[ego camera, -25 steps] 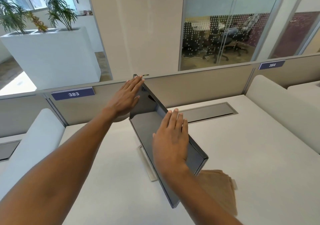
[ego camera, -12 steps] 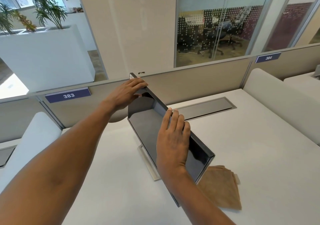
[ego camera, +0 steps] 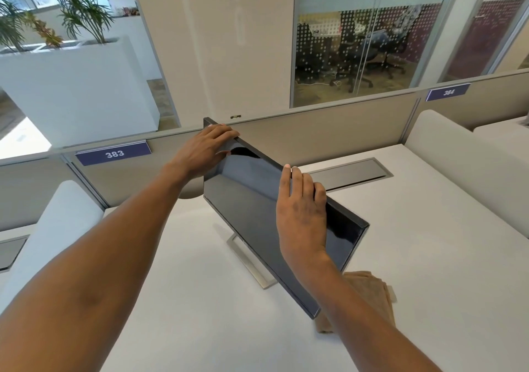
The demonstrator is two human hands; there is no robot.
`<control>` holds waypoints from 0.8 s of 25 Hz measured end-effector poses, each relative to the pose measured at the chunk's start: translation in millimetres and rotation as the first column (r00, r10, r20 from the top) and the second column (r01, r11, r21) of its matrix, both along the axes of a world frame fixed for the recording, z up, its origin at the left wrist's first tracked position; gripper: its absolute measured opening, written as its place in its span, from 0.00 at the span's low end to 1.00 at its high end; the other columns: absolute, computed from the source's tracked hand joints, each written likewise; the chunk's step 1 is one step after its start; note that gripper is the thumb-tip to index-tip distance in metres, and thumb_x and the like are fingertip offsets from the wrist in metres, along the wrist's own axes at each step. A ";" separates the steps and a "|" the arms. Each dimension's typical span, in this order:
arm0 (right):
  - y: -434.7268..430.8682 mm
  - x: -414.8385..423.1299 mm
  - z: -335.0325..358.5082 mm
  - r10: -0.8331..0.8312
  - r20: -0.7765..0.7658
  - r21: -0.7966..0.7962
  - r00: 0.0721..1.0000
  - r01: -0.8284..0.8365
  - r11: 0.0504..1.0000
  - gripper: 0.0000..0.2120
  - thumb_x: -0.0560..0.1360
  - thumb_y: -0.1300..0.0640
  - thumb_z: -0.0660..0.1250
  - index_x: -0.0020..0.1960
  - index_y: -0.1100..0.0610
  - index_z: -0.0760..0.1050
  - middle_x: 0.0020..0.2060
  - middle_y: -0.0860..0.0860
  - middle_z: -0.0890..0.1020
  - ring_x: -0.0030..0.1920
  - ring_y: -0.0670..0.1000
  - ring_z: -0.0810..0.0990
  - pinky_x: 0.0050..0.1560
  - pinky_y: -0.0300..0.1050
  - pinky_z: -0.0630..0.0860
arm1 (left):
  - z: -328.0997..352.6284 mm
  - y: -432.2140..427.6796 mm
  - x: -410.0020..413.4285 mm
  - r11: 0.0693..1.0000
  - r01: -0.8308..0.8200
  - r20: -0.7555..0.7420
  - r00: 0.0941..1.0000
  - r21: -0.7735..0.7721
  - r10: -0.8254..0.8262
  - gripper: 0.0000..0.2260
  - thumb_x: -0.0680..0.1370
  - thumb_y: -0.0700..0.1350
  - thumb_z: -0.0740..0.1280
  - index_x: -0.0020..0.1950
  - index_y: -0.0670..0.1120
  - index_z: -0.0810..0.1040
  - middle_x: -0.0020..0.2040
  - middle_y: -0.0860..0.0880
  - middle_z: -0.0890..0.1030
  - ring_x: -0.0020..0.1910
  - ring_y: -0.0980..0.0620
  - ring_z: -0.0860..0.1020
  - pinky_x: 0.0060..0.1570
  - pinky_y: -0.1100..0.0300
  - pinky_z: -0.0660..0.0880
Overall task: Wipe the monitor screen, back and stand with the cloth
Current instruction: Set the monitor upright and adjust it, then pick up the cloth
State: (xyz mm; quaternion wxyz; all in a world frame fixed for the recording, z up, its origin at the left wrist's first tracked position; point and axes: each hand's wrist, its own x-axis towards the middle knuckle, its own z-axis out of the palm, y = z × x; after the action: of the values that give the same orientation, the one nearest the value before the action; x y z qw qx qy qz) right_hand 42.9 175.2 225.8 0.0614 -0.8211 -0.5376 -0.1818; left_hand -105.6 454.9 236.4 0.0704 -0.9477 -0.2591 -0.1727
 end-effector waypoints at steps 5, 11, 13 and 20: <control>2.1 16.9 -2.2 0.089 0.007 -0.007 0.996 -0.089 0.996 0.44 0.76 0.62 0.72 0.83 0.64 0.50 0.76 0.61 0.65 0.75 0.60 0.67 0.73 0.56 0.65 | 2.7 -3.9 -1.6 1.000 -0.024 -0.009 1.000 0.004 0.024 0.24 0.83 0.47 0.69 0.78 0.47 0.70 0.73 0.44 0.73 0.72 0.41 0.71 0.71 0.44 0.72; 6.3 44.1 -6.1 0.166 0.063 -0.006 0.984 -0.166 0.986 0.49 0.71 0.62 0.77 0.83 0.63 0.52 0.75 0.59 0.67 0.74 0.59 0.68 0.73 0.55 0.64 | 2.2 -9.2 -9.8 0.997 -0.072 -0.028 0.997 0.021 0.072 0.24 0.83 0.49 0.68 0.79 0.49 0.69 0.72 0.45 0.74 0.72 0.42 0.70 0.69 0.45 0.74; 11.0 56.4 -10.3 0.193 0.091 0.016 0.977 -0.195 0.981 0.50 0.70 0.60 0.80 0.83 0.62 0.54 0.74 0.58 0.69 0.72 0.58 0.70 0.72 0.55 0.65 | 1.9 -12.6 -12.8 0.996 -0.089 -0.023 0.996 0.028 0.090 0.24 0.83 0.50 0.68 0.79 0.49 0.69 0.72 0.45 0.74 0.71 0.41 0.70 0.69 0.44 0.74; 27.4 94.1 -20.8 0.306 0.178 0.068 0.935 -0.322 0.944 0.46 0.73 0.54 0.79 0.82 0.59 0.57 0.72 0.55 0.70 0.70 0.57 0.72 0.69 0.53 0.62 | -2.1 -27.1 -24.7 0.983 -0.154 -0.024 0.987 0.105 0.157 0.25 0.84 0.53 0.65 0.79 0.49 0.68 0.71 0.45 0.75 0.70 0.41 0.71 0.68 0.44 0.74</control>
State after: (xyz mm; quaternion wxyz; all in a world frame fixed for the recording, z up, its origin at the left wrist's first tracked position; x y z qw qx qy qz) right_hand 137.1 202.6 205.0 0.0842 -0.7030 -0.6556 -0.2625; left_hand -130.2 427.8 234.3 0.1365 -0.9223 -0.3219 -0.1646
